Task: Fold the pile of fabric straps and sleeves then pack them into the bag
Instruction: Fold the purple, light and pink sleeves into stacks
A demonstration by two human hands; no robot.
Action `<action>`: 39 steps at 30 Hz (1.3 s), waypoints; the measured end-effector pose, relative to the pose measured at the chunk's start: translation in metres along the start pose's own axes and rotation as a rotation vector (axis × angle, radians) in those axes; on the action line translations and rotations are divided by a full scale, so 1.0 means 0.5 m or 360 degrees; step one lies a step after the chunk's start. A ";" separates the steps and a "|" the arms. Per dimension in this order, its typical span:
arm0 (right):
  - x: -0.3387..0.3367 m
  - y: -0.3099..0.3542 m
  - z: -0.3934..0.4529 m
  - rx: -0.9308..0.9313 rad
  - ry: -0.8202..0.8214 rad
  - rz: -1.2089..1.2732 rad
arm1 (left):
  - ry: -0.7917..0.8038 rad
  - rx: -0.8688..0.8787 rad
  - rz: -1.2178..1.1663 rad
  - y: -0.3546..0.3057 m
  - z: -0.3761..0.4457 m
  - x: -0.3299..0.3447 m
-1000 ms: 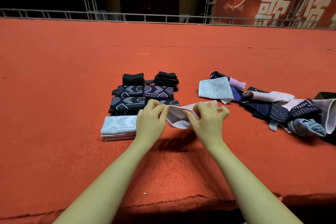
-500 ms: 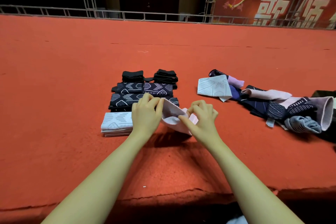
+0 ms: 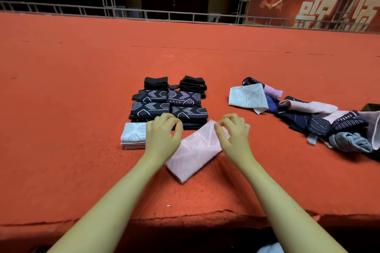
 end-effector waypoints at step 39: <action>-0.006 -0.215 -0.084 0.0680 0.0327 -0.1073 | 0.0765 0.0229 0.0288 -0.086 -0.021 0.271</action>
Point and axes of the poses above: each hand's wrist, its own z-axis towards the middle knuckle, its own x-axis out of the palm, y = z × x, the point moved 7 cm from there along z, towards the middle knuckle, and after that the axes turned 2 degrees about x, right-handed, at the moved point
